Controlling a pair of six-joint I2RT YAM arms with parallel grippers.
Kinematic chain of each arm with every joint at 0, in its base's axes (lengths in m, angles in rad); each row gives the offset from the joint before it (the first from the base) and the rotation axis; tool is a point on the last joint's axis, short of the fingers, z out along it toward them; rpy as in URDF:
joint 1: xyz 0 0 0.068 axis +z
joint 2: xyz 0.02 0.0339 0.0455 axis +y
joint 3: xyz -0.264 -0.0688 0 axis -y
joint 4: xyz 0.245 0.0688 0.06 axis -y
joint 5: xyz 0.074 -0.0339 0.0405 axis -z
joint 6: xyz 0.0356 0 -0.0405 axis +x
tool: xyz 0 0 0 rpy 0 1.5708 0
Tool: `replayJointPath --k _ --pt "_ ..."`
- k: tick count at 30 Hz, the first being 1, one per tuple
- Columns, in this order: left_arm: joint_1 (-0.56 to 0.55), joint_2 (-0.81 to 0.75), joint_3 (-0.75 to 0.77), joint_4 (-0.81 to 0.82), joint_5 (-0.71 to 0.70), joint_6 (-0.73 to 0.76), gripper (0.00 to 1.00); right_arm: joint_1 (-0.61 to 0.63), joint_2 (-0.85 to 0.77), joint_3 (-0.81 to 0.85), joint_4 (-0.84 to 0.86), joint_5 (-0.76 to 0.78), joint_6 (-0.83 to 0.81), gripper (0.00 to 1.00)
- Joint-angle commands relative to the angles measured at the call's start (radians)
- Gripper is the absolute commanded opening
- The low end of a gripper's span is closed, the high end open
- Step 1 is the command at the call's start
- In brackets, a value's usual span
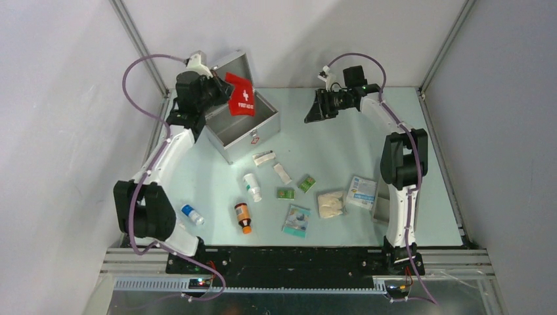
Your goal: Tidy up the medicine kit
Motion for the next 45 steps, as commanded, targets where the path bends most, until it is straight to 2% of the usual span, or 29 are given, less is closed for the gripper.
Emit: replayJointPath --k 1,6,9,16,20,29,37,42,45 --pt "0.009 0.042 -0.034 0.043 -0.166 -0.292 0.0 0.002 -0.07 0.013 0.013 -0.002 -0.013 0.58" --pt "0.01 0.11 -0.018 -0.068 -0.308 -0.44 0.0 0.002 -0.088 -0.006 -0.005 0.012 -0.041 0.59" --pt "0.008 0.149 -0.004 -0.097 -0.325 -0.519 0.0 0.001 -0.106 -0.027 -0.015 0.021 -0.061 0.59" --pt "-0.02 0.277 0.084 -0.109 -0.363 -0.601 0.0 0.001 -0.127 -0.047 -0.023 0.035 -0.072 0.59" --pt "-0.034 0.315 0.108 -0.19 -0.401 -0.706 0.0 0.002 -0.137 -0.054 -0.036 0.05 -0.083 0.59" --pt "-0.039 0.271 0.045 -0.352 -0.438 -0.731 0.0 0.002 -0.147 -0.077 -0.041 0.055 -0.086 0.6" --pt "-0.047 0.302 0.064 -0.431 -0.454 -0.725 0.0 0.004 -0.139 -0.071 -0.04 0.051 -0.079 0.6" --pt "-0.057 0.357 0.112 -0.436 -0.483 -0.718 0.0 0.006 -0.142 -0.082 -0.04 0.055 -0.082 0.6" --pt "-0.067 0.413 0.138 -0.398 -0.501 -0.666 0.0 0.01 -0.14 -0.083 -0.041 0.057 -0.084 0.6"
